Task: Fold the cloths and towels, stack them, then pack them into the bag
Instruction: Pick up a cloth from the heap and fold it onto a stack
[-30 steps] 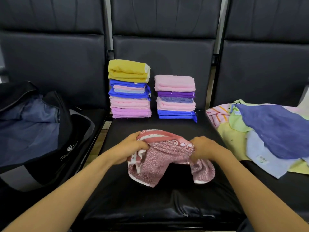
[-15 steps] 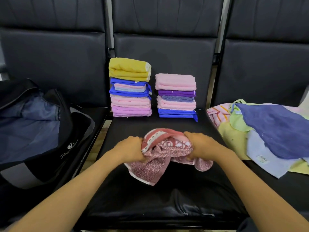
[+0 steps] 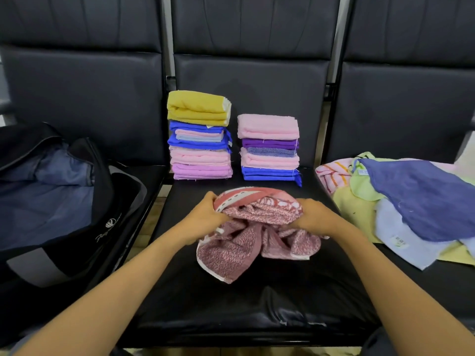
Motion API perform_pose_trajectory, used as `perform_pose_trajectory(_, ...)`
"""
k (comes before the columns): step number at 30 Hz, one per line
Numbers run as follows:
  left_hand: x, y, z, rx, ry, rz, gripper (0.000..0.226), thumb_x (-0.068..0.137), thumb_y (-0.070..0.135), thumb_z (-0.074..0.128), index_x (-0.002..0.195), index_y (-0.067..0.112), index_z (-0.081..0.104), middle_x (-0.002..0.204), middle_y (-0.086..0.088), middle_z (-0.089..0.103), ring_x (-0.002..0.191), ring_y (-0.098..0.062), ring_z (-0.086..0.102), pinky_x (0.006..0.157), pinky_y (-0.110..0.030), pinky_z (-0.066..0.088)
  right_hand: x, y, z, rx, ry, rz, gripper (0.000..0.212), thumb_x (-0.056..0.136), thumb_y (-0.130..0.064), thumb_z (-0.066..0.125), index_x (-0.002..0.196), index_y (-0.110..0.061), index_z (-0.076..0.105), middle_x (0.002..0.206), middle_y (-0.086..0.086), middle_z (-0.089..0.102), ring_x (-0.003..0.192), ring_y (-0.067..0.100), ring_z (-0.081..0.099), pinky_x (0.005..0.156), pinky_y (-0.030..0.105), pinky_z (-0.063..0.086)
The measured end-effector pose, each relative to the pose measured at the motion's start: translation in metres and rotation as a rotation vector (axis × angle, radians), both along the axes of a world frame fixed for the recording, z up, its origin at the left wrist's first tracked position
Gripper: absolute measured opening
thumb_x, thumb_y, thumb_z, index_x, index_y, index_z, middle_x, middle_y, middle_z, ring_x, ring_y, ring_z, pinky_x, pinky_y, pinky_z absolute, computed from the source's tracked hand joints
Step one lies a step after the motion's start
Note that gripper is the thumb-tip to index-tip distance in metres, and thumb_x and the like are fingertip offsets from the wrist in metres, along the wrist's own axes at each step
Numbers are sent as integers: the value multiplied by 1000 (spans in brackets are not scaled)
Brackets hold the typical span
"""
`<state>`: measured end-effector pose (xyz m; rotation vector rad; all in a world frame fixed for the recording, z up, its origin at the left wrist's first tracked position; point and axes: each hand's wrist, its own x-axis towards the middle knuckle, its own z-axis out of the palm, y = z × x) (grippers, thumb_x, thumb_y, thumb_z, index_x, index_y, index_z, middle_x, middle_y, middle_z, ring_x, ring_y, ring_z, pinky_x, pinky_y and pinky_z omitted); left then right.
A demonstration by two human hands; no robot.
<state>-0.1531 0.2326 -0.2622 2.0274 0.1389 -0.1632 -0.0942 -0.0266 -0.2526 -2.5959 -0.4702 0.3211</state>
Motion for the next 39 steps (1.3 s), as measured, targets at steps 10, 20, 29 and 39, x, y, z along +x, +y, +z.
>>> perform_pose_trajectory(10,-37,2,40,341,-33,-168,14,85,14,67,93,25,64,68,10,59,44,3,53,42,-10,38,-23,-20,47,-118,-53,46,38,73,-30,76,106,-17,63,103,4,67,96,23,62,88,39,49)
perform_pose_trajectory(20,-69,-2,143,121,-157,-387,54,74,6,80,120,22,57,101,11,72,90,0,68,81,-18,54,-63,-37,154,-167,-205,55,54,61,-39,87,107,-23,63,101,-8,68,94,16,62,84,32,49)
perform_pose_trajectory(29,-46,-3,182,757,-365,-176,10,75,5,65,84,11,64,80,-10,65,76,-26,61,64,-32,47,-70,-41,186,-204,-153,85,61,62,-24,86,117,-28,59,108,-8,64,99,18,60,87,34,48)
perform_pose_trajectory(39,-6,11,158,1022,-774,90,26,84,2,56,109,3,50,107,-14,50,96,-33,49,62,-33,25,-22,-3,139,-296,-1006,-225,33,77,2,57,108,-7,51,90,12,60,83,36,59,66,36,29)
